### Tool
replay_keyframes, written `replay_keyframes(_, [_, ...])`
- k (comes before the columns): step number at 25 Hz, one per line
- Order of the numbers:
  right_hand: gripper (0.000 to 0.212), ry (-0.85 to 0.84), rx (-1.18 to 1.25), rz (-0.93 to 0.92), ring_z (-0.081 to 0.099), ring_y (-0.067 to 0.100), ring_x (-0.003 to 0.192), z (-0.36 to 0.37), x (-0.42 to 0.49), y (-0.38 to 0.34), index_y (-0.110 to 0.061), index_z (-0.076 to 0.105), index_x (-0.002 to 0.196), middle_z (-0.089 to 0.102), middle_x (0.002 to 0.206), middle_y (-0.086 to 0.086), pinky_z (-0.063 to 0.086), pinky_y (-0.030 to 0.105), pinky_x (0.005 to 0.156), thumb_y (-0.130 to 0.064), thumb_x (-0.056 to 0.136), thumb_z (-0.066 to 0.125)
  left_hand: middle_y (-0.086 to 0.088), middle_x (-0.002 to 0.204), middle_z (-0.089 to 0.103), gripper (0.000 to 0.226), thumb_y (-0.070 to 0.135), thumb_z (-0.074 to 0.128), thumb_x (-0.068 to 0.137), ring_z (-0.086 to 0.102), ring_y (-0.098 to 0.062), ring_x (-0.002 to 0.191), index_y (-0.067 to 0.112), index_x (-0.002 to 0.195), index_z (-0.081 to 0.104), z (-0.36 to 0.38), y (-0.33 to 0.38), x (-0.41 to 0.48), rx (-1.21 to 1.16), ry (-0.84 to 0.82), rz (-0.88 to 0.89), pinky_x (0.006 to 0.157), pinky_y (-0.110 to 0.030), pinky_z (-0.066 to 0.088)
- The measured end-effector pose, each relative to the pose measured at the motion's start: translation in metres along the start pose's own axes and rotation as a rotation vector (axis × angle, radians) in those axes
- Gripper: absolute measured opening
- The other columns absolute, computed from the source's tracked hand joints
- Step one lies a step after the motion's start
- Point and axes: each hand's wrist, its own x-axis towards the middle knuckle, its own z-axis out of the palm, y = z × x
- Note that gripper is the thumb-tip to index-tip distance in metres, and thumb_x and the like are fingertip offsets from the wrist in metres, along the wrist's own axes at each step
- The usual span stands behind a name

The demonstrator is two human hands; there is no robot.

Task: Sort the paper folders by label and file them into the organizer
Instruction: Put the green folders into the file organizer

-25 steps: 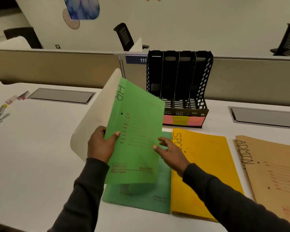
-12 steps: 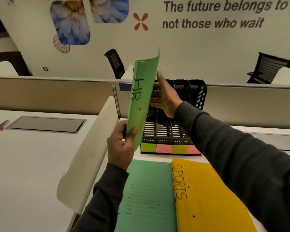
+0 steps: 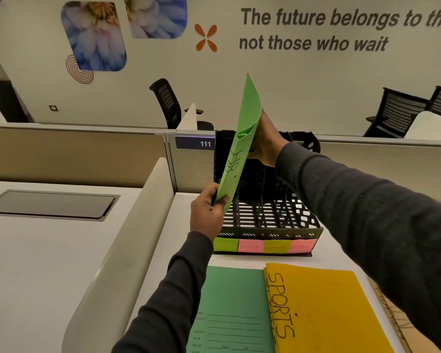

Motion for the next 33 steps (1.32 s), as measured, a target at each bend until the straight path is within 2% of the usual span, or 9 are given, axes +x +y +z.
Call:
replay_keyframes(2, [0.07, 0.002, -0.007, 0.012, 0.064, 0.028, 0.101, -0.001, 0.005, 0.001, -0.032, 0.058, 0.1, 0.066, 0.108, 0.007, 0.054, 0.048, 0.084, -0.09, 0.079, 0.024, 0.028, 0.095, 0.07, 0.03, 0.003, 0.059, 0.088, 0.063, 0.01, 0.094, 0.029, 0.103, 0.066, 0.003, -0.007, 0.005, 0.005, -0.011, 0.001, 0.083, -0.021, 0.055])
replay_keyframes(5, [0.074, 0.014, -0.007, 0.016, 0.065, 0.03, 0.101, -0.005, 0.01, 0.001, -0.03, 0.058, 0.096, 0.067, 0.108, 0.009, 0.053, 0.052, 0.09, -0.091, 0.078, 0.02, 0.018, 0.103, 0.07, 0.025, 0.002, 0.059, 0.091, 0.063, 0.007, 0.099, 0.02, 0.107, 0.066, 0.008, -0.015, 0.014, -0.004, -0.009, -0.016, 0.082, -0.016, 0.054])
replay_keyframes(7, [0.08, 0.022, -0.007, 0.026, 0.064, 0.032, 0.104, -0.009, 0.013, 0.0, -0.027, 0.06, 0.099, 0.065, 0.112, 0.011, 0.052, 0.054, 0.093, -0.09, 0.079, 0.016, 0.006, 0.102, 0.071, 0.019, 0.003, 0.06, 0.091, 0.065, -0.002, 0.096, 0.014, 0.106, 0.066, 0.012, -0.018, 0.021, 0.02, 0.0, 0.003, 0.08, -0.019, 0.056])
replay_keyframes(11, [0.102, 0.004, -0.041, 0.039, 0.063, 0.033, 0.106, -0.013, 0.014, -0.004, -0.013, 0.053, 0.131, 0.065, 0.113, 0.013, 0.05, 0.055, 0.095, -0.091, 0.077, 0.014, -0.005, 0.096, 0.071, 0.011, 0.004, 0.062, 0.091, 0.066, -0.018, 0.093, 0.011, 0.098, 0.064, 0.014, -0.022, 0.03, 0.035, -0.008, -0.003, 0.081, -0.031, 0.06])
replay_keyframes(15, [0.101, -0.012, -0.068, 0.01, 0.067, 0.035, 0.105, -0.016, 0.014, -0.007, -0.01, 0.055, 0.131, 0.069, 0.114, 0.018, 0.052, 0.054, 0.092, -0.09, 0.079, 0.023, -0.01, 0.096, 0.07, 0.011, 0.006, 0.065, 0.089, 0.067, -0.023, 0.093, 0.011, 0.098, 0.064, 0.02, -0.022, 0.035, 0.004, -0.038, -0.041, 0.081, -0.035, 0.06])
replay_keyframes(20, [0.085, -0.034, -0.101, -0.008, 0.068, 0.031, 0.102, -0.02, 0.012, -0.003, -0.018, 0.052, 0.132, 0.069, 0.115, 0.014, 0.054, 0.053, 0.089, -0.084, 0.081, 0.039, -0.005, 0.093, 0.07, 0.013, 0.006, 0.065, 0.089, 0.065, -0.013, 0.085, 0.016, 0.097, 0.064, 0.021, -0.032, 0.029, 0.083, -0.044, -0.055, 0.071, -0.017, 0.056])
replay_keyframes(26, [0.094, 0.002, -0.168, 0.029, 0.055, 0.034, 0.121, -0.011, 0.009, 0.021, -0.027, 0.03, 0.153, 0.044, 0.148, 0.015, 0.05, 0.054, 0.098, -0.082, 0.079, 0.048, 0.012, 0.087, 0.068, 0.022, 0.01, 0.063, 0.092, 0.064, 0.001, 0.083, 0.022, 0.109, 0.07, 0.016, -0.055, 0.009, 0.221, -0.046, -0.169, 0.07, -0.007, 0.047])
replay_keyframes(29, [0.093, 0.016, -0.137, 0.046, 0.059, 0.03, 0.112, -0.006, 0.007, 0.026, -0.026, 0.034, 0.15, 0.055, 0.132, 0.01, 0.049, 0.056, 0.098, -0.083, 0.077, 0.049, 0.011, 0.09, 0.068, 0.026, 0.01, 0.062, 0.092, 0.064, -0.005, 0.08, 0.019, 0.115, 0.07, 0.018, -0.056, 0.01, 0.285, -0.022, -0.178, 0.069, -0.004, 0.046])
replay_keyframes(33, [0.066, 0.089, -0.066, 0.071, 0.064, 0.024, 0.096, 0.004, 0.007, 0.024, -0.024, 0.048, 0.126, 0.062, 0.105, 0.005, 0.054, 0.05, 0.089, -0.074, 0.082, 0.055, -0.002, 0.101, 0.074, 0.031, 0.009, 0.063, 0.091, 0.065, -0.016, 0.088, 0.018, 0.12, 0.069, 0.012, -0.051, 0.02, 0.32, -0.121, -0.216, 0.081, -0.026, 0.055])
